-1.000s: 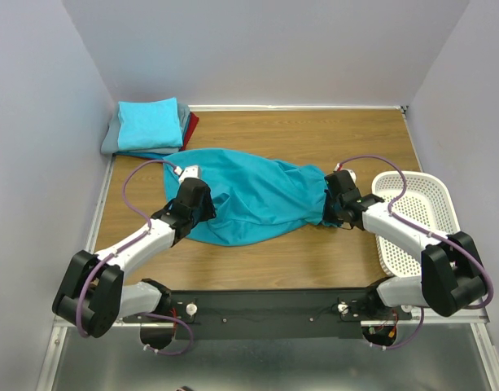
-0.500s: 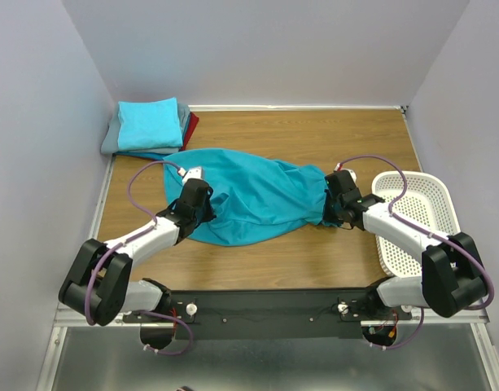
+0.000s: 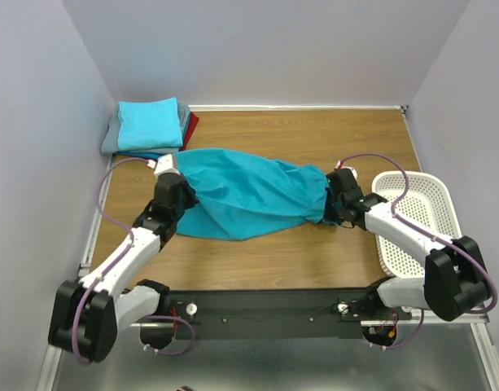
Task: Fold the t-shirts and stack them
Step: Flatten the tshirt out
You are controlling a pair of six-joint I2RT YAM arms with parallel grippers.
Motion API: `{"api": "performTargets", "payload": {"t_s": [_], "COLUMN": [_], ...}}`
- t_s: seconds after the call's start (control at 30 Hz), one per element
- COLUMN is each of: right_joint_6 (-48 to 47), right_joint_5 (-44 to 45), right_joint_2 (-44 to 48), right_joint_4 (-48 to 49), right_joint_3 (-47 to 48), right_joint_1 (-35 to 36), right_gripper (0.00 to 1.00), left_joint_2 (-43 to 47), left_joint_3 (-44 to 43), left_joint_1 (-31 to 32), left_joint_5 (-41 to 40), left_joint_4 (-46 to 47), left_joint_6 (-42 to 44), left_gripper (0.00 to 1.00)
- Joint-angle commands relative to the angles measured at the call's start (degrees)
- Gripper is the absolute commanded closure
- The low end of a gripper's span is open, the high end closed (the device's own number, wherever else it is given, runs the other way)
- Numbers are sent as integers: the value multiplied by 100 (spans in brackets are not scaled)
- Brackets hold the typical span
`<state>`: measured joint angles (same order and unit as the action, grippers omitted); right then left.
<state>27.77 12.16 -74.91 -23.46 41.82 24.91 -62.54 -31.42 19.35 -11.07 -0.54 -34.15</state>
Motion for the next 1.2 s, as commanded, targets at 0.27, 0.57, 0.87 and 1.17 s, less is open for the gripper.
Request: {"api": "performTargets", "payload": {"t_s": [0.27,0.57,0.87,1.17], "right_joint_6": [-44,246,404,501], "right_joint_5": [199,-741,-926,-1164], "right_joint_2": [240,425,197,188], "right_joint_4": [-352,-317,-212,35], "right_joint_3": [362,-192,-508,-623], "right_joint_1": [-21,-12,75,137], "right_gripper": [64,52,51,52], "left_joint_2": [1271,1086,1078,1025], "left_joint_3": [223,259,285,277], "left_joint_1": [-933,-960,-960,-960], "left_joint_5": [-537,-229,-97,-36], "left_joint_4": [255,344,423,467], "left_joint_6": [-127,-65,-30,5], "left_gripper": [100,100,100,100]}}
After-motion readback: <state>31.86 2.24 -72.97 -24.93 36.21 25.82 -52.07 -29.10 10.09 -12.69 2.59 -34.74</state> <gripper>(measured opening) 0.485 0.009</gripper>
